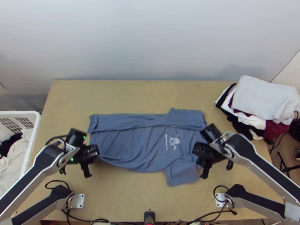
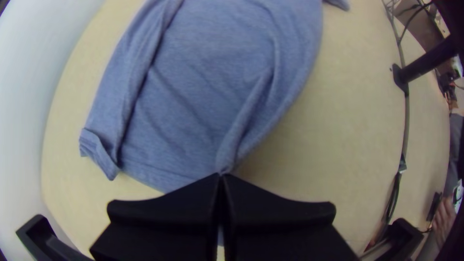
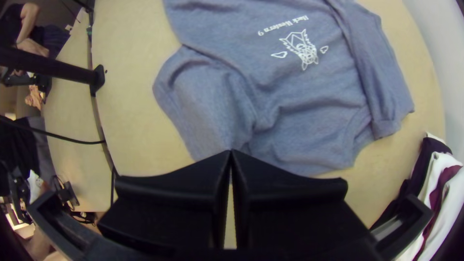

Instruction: Fold the t-shirt

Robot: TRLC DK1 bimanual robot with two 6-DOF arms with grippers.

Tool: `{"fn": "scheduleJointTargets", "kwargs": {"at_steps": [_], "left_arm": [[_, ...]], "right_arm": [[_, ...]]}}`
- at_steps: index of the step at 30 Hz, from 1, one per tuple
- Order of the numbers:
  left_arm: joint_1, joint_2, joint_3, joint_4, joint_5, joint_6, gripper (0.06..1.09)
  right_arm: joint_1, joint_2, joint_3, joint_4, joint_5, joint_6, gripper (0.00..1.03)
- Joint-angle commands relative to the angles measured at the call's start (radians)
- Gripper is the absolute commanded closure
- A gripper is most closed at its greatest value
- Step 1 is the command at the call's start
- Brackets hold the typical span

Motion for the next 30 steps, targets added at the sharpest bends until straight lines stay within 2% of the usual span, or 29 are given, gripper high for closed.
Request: {"fn": "scheduleJointTargets", "kwargs": {"at_steps": [1,5,14,22,30], "left_arm": [[0.162,0.122,0.098,0.05,0.047,0.056,1.04],[0.234,0.226,0.199,0.061,0.072,0.078,1.04],[0.292,0.424,0.419,0.061,0.087,0.047,1.05],[0.268,0.505,0.429,0.061,0.087,0.027,1.04],[0.286,0.555,0.416,0.07,0.083,0.042,1.04]], "right_arm": [[-0.15,0.089,0.142,-0.033,-0.005,-0.082,1.0],[-0.222,0.18,0.231,-0.039,-0.007,-0.118,1.0],[-0.366,0.376,0.443,-0.08,-0.022,-0.218,1.0],[-0.466,0.594,0.604,-0.08,-0.037,-0.255,1.0],[-0.464,0.753,0.731,-0.07,-0.059,-0.25,1.0]]}}
